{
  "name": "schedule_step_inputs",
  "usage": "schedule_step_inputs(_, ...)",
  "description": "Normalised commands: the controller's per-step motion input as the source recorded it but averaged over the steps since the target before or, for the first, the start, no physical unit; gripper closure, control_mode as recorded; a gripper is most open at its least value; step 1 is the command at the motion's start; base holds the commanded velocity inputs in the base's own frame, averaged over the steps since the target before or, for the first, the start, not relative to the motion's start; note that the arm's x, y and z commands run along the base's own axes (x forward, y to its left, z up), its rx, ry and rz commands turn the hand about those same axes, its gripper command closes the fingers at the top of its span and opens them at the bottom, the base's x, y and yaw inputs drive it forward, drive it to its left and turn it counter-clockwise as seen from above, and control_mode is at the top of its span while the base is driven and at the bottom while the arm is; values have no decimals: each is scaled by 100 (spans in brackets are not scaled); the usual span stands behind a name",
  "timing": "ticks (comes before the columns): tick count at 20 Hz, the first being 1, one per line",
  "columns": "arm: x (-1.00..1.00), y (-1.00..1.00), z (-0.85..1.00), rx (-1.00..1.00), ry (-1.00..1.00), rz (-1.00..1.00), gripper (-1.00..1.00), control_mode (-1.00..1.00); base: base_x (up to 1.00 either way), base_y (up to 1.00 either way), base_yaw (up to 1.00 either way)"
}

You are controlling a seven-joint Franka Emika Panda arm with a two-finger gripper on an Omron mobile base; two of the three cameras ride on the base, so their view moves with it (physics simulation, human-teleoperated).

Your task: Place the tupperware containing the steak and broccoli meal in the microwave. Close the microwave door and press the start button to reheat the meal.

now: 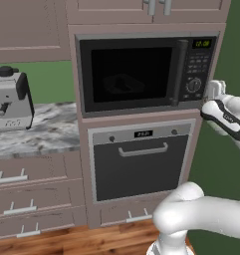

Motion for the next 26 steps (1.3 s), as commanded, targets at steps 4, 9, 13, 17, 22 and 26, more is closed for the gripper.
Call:
schedule_step_inputs(4,22,-1,0,0,7,0,100,-100,0,0,0)
schedule_step_inputs(9,8,0,0,0,1,0,100,-100,0,0,0)
schedule_step_inputs(13,1,0,0,0,0,0,100,-100,0,0,0)
schedule_step_inputs(17,0,6,0,0,0,1,100,-100,0,0,0)
schedule_step_inputs(22,0,22,3,-2,0,4,100,-100,0,0,0)
schedule_step_inputs(26,-10,23,18,-2,0,5,100,-100,0,0,0)
